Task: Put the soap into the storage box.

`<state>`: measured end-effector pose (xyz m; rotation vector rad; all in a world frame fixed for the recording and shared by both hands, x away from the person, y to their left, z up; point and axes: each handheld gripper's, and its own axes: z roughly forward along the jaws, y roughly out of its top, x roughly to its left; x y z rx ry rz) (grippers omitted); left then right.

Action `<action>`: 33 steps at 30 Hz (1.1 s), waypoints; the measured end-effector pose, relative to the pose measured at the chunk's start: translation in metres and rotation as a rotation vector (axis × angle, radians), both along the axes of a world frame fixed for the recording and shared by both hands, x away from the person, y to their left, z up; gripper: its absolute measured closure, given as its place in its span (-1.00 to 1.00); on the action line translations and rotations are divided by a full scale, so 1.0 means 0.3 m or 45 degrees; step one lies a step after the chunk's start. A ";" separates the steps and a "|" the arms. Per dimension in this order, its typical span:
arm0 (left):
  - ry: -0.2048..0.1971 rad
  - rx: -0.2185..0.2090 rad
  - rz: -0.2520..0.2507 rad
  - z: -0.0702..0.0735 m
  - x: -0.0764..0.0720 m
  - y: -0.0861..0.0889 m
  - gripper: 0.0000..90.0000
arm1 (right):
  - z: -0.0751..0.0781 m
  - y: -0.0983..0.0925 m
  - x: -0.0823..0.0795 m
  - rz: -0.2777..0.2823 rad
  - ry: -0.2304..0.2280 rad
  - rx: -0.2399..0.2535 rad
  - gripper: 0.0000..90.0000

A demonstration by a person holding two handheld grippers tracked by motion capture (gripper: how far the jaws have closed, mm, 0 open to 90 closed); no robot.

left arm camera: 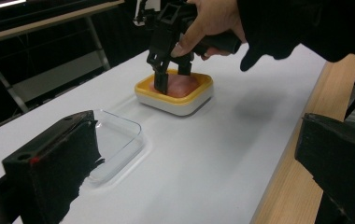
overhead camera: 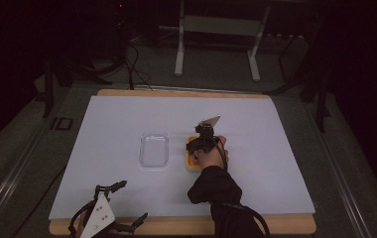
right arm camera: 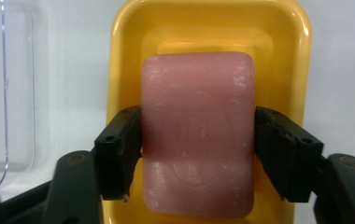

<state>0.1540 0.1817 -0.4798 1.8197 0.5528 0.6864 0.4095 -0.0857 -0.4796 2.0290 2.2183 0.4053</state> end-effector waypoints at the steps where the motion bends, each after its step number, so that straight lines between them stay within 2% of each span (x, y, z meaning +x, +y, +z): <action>1: 0.000 0.002 0.001 0.000 0.000 0.000 -0.99 | 0.008 0.000 0.001 -0.001 -0.009 0.000 -0.32; 7: 0.001 0.004 0.000 0.000 -0.001 -0.001 -0.99 | 0.058 -0.004 0.012 0.023 -0.045 -0.017 -0.33; 13: 0.005 0.007 -0.005 -0.002 0.002 -0.003 -0.99 | 0.093 -0.010 0.020 0.078 -0.039 -0.033 -0.35; 15: 0.006 0.006 -0.005 -0.002 0.001 -0.004 -0.99 | 0.102 -0.011 0.021 0.100 -0.034 -0.014 -0.40; 18: 0.006 0.008 -0.007 -0.003 0.001 -0.003 -0.99 | 0.121 -0.015 0.018 0.187 -0.048 -0.009 -0.55; 20: 0.009 0.008 -0.008 -0.003 0.002 -0.004 -0.99 | 0.129 -0.027 0.014 0.269 -0.037 0.019 -0.72; 23: 0.011 0.011 -0.016 -0.004 0.002 -0.005 -0.99 | 0.137 -0.048 0.011 0.336 -0.021 0.067 -0.71; 25: 0.009 0.014 -0.015 -0.004 0.001 -0.006 -0.99 | 0.140 -0.060 0.005 0.392 -0.032 0.050 -0.73; 30: 0.020 0.015 -0.007 -0.006 0.005 -0.005 -0.99 | 0.145 -0.104 -0.011 0.538 -0.108 0.064 -0.74; 33: 0.016 0.016 -0.004 -0.006 0.004 -0.006 -0.99 | 0.153 -0.138 -0.023 0.573 -0.183 0.056 -0.74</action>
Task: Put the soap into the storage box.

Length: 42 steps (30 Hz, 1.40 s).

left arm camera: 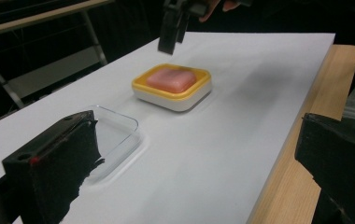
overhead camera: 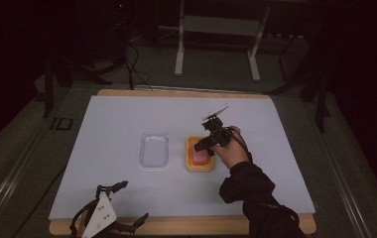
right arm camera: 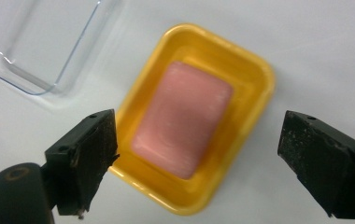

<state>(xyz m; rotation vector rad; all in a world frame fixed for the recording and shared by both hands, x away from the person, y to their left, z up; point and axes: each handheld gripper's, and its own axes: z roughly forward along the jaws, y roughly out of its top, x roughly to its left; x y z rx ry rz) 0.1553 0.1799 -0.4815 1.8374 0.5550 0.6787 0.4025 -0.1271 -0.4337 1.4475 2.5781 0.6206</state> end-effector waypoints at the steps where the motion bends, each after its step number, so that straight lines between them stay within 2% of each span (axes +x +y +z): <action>1: 0.001 -0.002 -0.001 0.000 0.000 0.000 -0.99 | 0.003 -0.011 -0.005 0.010 -0.016 0.008 -0.74; 6: -0.001 0.002 0.004 -0.001 0.000 0.001 -0.99 | 0.013 -0.070 -0.035 0.032 -0.070 0.019 -0.73; 8: -0.001 0.002 0.004 -0.002 0.000 0.001 -0.99 | 0.017 -0.096 -0.046 0.027 -0.063 0.044 -0.73; 13: 0.003 0.007 0.002 -0.003 0.001 -0.001 -0.99 | 0.013 -0.150 -0.075 0.047 -0.084 0.022 -0.71; 21: 0.007 0.010 0.003 -0.004 0.002 -0.002 -0.99 | -0.005 -0.227 -0.137 0.186 -0.158 -0.025 -0.72; 23: 0.006 0.014 0.004 -0.004 0.002 -0.003 -0.99 | -0.009 -0.247 -0.157 0.211 -0.177 -0.009 -0.72; 27: 0.007 0.015 0.005 -0.005 0.002 -0.004 -0.99 | -0.022 -0.291 -0.193 0.289 -0.254 0.017 -0.72; 30: 0.007 0.014 0.004 -0.005 0.003 -0.004 -0.99 | -0.032 -0.325 -0.214 0.315 -0.275 0.047 -0.72; 34: 0.008 0.016 0.005 -0.006 0.003 -0.005 -0.99 | -0.043 -0.370 -0.245 0.301 -0.296 0.083 -0.71; 37: 0.010 0.016 0.003 -0.006 0.003 -0.006 -0.99 | -0.061 -0.401 -0.262 0.290 -0.314 0.073 -0.71; 42: 0.010 0.016 0.001 -0.006 0.003 -0.006 -0.99 | -0.082 -0.443 -0.284 0.241 -0.318 0.099 -0.70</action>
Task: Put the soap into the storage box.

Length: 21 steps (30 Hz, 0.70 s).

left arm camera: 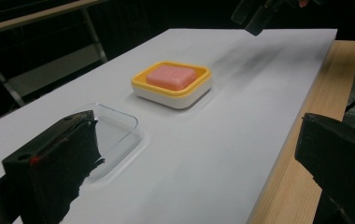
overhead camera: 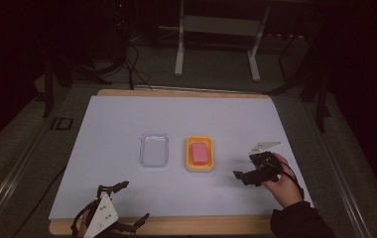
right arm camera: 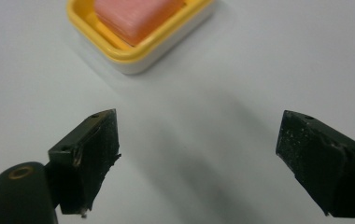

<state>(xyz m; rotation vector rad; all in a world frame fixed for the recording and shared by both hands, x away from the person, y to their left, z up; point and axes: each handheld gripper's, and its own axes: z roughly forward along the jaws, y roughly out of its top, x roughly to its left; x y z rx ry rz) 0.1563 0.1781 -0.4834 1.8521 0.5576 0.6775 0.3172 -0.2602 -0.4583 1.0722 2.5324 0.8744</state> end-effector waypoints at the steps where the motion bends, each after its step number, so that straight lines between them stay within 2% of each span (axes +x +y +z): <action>1: 0.001 0.002 0.001 0.000 0.000 0.000 -0.99 | -0.004 -0.010 -0.006 -0.005 0.001 0.011 -0.70; 2: 0.001 0.001 0.000 0.000 0.000 -0.001 -0.99 | -0.008 -0.023 -0.020 -0.027 0.004 0.014 -0.70; 5: 0.002 0.003 -0.002 -0.001 0.000 -0.002 -0.99 | -0.019 -0.043 -0.038 -0.028 0.012 0.034 -0.70; 9: 0.002 0.004 -0.002 -0.001 0.000 -0.002 -0.99 | -0.034 -0.067 -0.064 -0.042 -0.027 0.048 -0.70; 13: 0.002 0.004 -0.002 -0.001 0.000 -0.002 -0.99 | -0.053 -0.092 -0.084 -0.037 -0.034 0.096 -0.69; 21: 0.000 0.000 -0.004 0.001 -0.001 0.000 -0.99 | -0.091 -0.124 -0.132 -0.100 -0.098 0.054 -0.71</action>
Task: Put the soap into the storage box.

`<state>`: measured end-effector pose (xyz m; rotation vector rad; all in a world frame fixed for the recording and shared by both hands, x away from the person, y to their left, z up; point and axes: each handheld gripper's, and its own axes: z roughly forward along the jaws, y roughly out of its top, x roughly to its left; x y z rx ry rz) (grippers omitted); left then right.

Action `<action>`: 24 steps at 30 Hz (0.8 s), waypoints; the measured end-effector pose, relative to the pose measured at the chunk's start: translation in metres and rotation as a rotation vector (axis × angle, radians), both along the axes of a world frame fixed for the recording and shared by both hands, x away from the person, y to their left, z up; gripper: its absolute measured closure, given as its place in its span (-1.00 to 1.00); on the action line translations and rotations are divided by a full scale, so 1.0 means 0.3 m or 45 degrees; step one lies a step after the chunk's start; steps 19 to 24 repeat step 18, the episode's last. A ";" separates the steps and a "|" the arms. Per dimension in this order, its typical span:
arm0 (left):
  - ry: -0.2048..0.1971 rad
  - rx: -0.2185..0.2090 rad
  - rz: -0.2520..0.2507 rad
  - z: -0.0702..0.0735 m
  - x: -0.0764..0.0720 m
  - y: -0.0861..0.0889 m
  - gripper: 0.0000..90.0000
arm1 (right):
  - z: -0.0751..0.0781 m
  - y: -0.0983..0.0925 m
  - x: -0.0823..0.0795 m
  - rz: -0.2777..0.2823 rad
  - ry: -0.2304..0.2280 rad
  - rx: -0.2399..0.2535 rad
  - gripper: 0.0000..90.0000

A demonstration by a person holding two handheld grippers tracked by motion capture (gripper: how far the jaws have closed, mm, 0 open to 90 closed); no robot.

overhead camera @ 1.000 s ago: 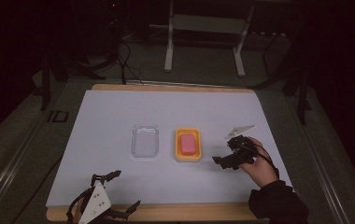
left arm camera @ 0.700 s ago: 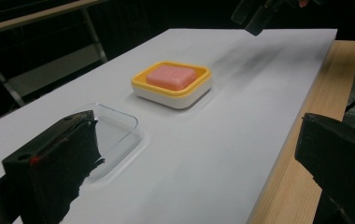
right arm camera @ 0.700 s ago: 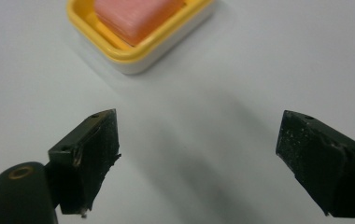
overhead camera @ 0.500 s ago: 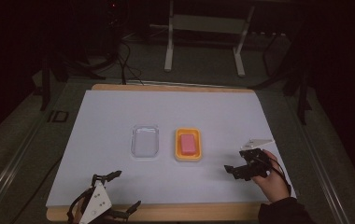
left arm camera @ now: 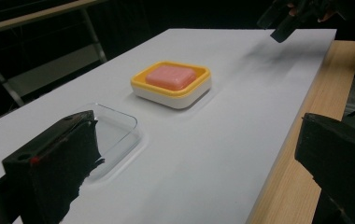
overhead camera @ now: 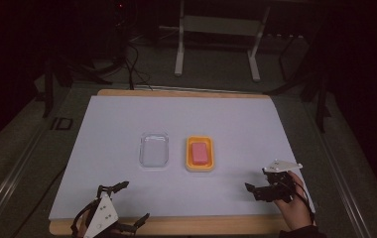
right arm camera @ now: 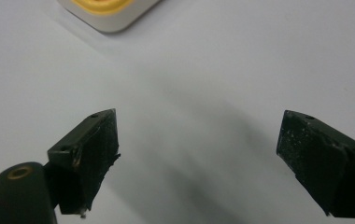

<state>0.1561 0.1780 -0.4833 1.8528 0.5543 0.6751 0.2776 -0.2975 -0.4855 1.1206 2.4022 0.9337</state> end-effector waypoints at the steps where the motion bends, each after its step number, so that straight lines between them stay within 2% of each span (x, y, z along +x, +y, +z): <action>1: 0.000 0.000 0.000 0.000 0.000 0.000 -0.99 | -0.001 -0.004 -0.004 -0.006 -0.006 0.016 -0.71; 3: -0.001 0.001 -0.009 0.001 -0.002 -0.001 -0.99 | -0.005 -0.013 -0.006 -0.016 -0.013 0.042 -0.71; 9: -0.006 0.009 -0.030 0.003 -0.006 -0.007 -0.99 | -0.032 -0.015 0.007 -0.018 -0.016 0.063 -0.71; 13: -0.010 0.016 -0.032 0.004 -0.008 -0.008 -0.99 | -0.029 -0.012 0.010 -0.022 -0.047 0.075 -0.71; 15: -0.010 0.016 -0.032 0.004 -0.008 -0.008 -0.99 | -0.026 -0.013 0.009 -0.027 -0.068 0.070 -0.70; 24: -0.009 0.018 -0.031 0.004 -0.007 -0.009 -0.99 | -0.029 -0.016 0.010 -0.029 -0.059 0.064 -0.70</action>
